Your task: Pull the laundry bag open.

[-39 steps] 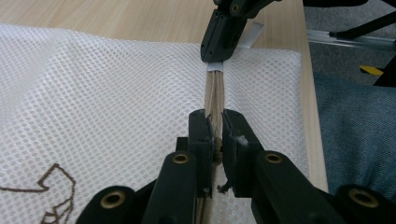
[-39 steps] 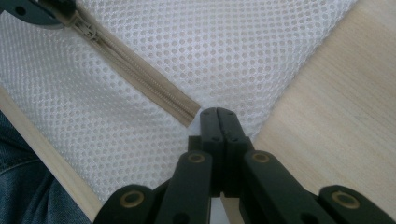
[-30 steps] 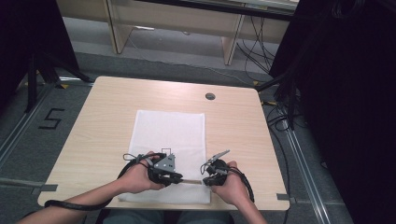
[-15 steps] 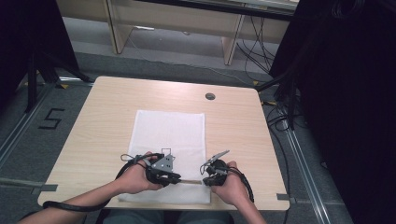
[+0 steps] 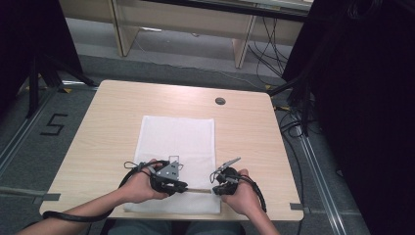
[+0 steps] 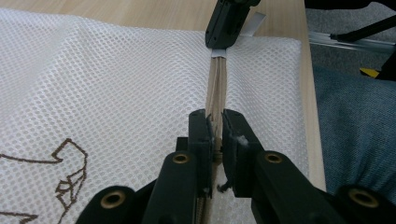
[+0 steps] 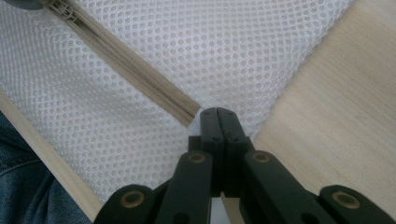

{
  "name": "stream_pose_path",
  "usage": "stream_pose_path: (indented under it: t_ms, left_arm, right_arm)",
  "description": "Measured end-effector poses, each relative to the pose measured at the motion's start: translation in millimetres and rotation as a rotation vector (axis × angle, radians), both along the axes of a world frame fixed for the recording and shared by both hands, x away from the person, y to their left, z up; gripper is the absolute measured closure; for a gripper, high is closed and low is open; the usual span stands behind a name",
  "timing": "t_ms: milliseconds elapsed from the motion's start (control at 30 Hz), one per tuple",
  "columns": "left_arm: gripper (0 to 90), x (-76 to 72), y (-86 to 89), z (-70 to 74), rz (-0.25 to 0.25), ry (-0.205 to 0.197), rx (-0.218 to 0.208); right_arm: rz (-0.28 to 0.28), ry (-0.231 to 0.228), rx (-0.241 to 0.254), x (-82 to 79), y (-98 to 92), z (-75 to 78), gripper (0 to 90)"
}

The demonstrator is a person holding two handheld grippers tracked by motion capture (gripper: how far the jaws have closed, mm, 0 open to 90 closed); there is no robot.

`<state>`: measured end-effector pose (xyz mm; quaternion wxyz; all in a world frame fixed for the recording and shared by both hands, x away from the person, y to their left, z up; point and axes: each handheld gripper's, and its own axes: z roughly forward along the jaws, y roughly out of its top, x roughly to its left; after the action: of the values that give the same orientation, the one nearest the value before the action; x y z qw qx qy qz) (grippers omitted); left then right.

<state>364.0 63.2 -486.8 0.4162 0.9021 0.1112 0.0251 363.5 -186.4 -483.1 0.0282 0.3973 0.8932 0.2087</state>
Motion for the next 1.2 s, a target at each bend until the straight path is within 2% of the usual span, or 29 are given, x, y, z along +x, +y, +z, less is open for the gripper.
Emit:
stream_pose_path:
  t_ms: [100,133,167,300,367,667,767,800,867,900,1000,1067,1100,1200]
  left_arm:
    - [82.2,0.1,0.6,0.6,-0.001,-0.009,0.008]
    - [82.2,0.1,1.2,0.6,-0.001,0.003,-0.004]
    - [82.2,0.3,2.0,0.8,0.000,0.000,0.002]
    - [82.2,-0.7,5.2,0.5,0.008,0.004,-0.011]
    - [82.2,-1.2,5.0,1.0,0.002,-0.011,0.003]
    - [82.2,-1.2,9.9,1.3,0.009,0.001,-0.003]
    - [82.2,-0.9,11.7,1.7,0.003,-0.012,0.005]
    - [82.2,-1.1,11.8,1.5,0.007,-0.002,-0.007]
    - [82.2,-1.2,11.9,1.5,0.006,-0.003,-0.006]
    - [82.2,-1.5,11.7,1.6,0.005,-0.004,-0.004]
    - [82.2,-0.9,12.3,2.0,0.003,-0.009,0.005]
    - [82.2,-1.3,13.1,1.8,0.012,0.000,-0.010]
    - [82.2,-1.2,13.8,2.1,0.007,-0.012,0.001]
    - [82.2,-1.4,16.6,1.9,0.013,-0.009,0.005]
  right_arm:
    - [-0.001,0.000,0.000,-0.2,0.2,0.1,90.0]
    - [-0.010,0.007,0.003,-1.0,0.7,0.1,90.0]
    - [-0.015,0.012,0.002,-1.4,1.0,0.4,90.0]
    - [0.000,0.000,0.000,-0.2,0.2,0.1,90.0]
    - [-0.001,0.000,0.000,-0.1,0.1,0.1,90.0]
    - [-0.002,0.002,0.001,-0.1,0.0,-0.1,90.0]
    - [-0.030,0.021,-0.011,-1.6,0.9,1.2,90.0]
    - [-0.031,0.020,-0.010,-1.7,1.0,1.1,90.0]
    - [-0.028,0.020,-0.009,-1.5,0.8,1.0,90.0]
    - [-0.005,0.003,0.000,-0.2,0.1,-0.1,90.0]
    - [-0.031,0.020,-0.010,-1.7,0.9,1.1,90.0]
    - [-0.031,0.021,-0.010,-1.7,0.9,1.2,90.0]
    - [-0.021,0.014,-0.006,-1.1,0.6,0.7,90.0]
    - [-0.031,0.019,-0.012,-1.9,1.3,1.2,90.0]
